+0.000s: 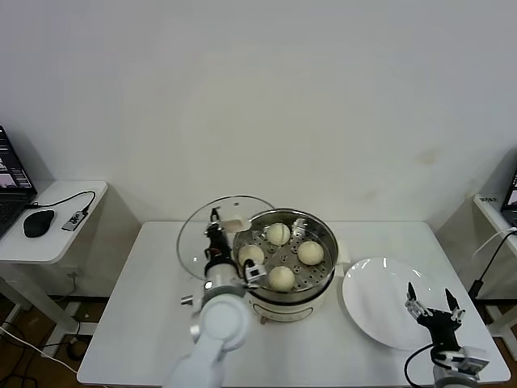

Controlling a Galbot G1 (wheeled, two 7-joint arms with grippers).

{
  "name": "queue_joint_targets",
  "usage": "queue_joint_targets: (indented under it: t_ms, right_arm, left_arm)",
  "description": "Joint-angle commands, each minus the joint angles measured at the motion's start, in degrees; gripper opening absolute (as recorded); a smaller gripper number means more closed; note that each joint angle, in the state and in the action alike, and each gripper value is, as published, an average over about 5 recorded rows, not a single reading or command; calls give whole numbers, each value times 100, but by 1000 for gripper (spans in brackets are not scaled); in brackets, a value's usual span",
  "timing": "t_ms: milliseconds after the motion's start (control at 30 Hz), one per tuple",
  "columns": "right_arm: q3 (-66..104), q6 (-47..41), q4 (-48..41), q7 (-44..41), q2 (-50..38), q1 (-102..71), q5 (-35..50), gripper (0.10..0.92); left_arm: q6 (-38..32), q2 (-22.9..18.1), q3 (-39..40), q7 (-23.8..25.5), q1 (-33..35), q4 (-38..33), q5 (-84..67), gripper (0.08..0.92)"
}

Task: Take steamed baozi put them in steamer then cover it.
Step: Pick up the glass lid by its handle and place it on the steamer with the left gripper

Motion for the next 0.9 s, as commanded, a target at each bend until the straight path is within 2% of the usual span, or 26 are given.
queue_joint_targets:
  t_ms: [33, 467, 900]
  right_arm:
    - [15, 10, -147, 3, 63, 34, -82, 823]
    - [23, 34, -240, 4, 121, 80, -153, 823]
    - [41, 61, -238, -4, 147, 70, -200, 823]
  left_arm:
    - [225, -487, 871, 219, -665, 622, 18, 150]
    - [255, -531, 1444, -43, -769, 933, -256, 150]
    - [264, -545, 1369, -147, -774, 1373, 100, 150]
